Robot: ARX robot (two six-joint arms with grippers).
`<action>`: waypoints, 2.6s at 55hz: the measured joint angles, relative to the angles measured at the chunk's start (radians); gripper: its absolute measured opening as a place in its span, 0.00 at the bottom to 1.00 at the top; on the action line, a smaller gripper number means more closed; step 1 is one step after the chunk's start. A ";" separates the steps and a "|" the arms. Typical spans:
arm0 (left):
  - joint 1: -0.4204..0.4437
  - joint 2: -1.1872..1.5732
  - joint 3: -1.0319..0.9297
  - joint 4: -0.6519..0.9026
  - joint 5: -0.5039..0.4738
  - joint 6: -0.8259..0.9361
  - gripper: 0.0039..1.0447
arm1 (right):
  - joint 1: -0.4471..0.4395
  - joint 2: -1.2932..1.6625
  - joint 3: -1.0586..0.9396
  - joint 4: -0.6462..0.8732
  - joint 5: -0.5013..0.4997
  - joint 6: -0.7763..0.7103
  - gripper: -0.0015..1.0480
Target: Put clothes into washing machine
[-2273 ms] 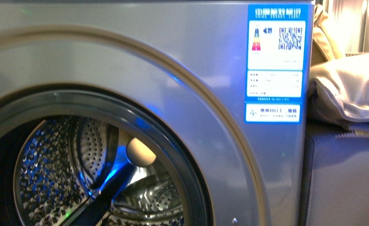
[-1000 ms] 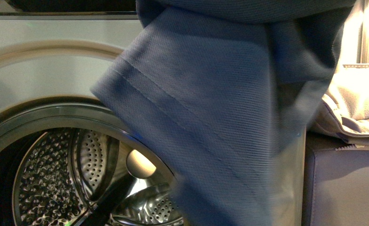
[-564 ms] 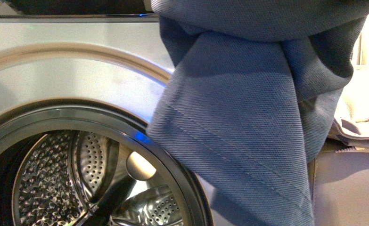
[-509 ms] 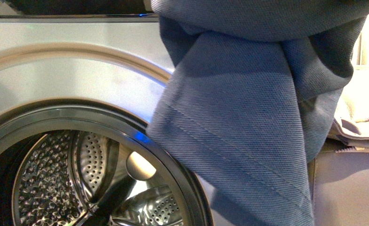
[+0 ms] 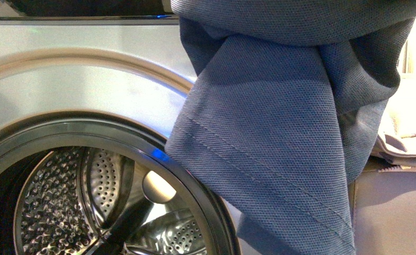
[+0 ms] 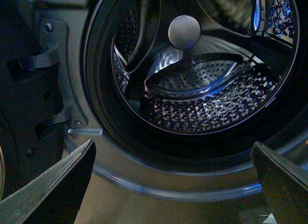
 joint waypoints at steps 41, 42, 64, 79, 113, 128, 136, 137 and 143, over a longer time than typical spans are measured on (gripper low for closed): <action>0.101 0.378 0.312 0.430 0.391 -0.201 0.94 | 0.000 -0.003 0.000 0.000 0.000 0.000 0.13; 0.095 0.381 0.320 0.430 0.388 -0.199 0.94 | 0.000 -0.003 0.000 0.000 0.000 0.000 0.13; 0.013 0.611 0.653 0.507 0.508 -0.131 0.94 | 0.000 -0.003 -0.001 0.000 0.000 0.000 0.13; -0.133 0.800 0.768 0.552 0.634 -0.107 0.94 | 0.000 -0.003 0.000 0.000 0.000 0.000 0.13; -0.524 0.966 0.819 0.824 0.672 -0.199 0.94 | 0.000 -0.003 0.000 0.000 0.000 0.000 0.13; -0.655 1.062 0.921 0.690 0.491 0.000 0.94 | 0.000 -0.004 0.000 0.000 0.001 -0.001 0.13; -0.707 1.126 0.964 0.689 0.356 0.078 0.94 | 0.000 -0.004 -0.001 0.000 0.004 -0.005 0.13; -0.711 1.131 0.966 0.690 0.341 0.083 0.94 | 0.000 -0.004 0.000 0.000 0.004 -0.005 0.13; -0.720 1.145 0.972 0.704 0.259 0.100 0.94 | 0.000 -0.003 -0.001 0.000 0.004 -0.007 0.13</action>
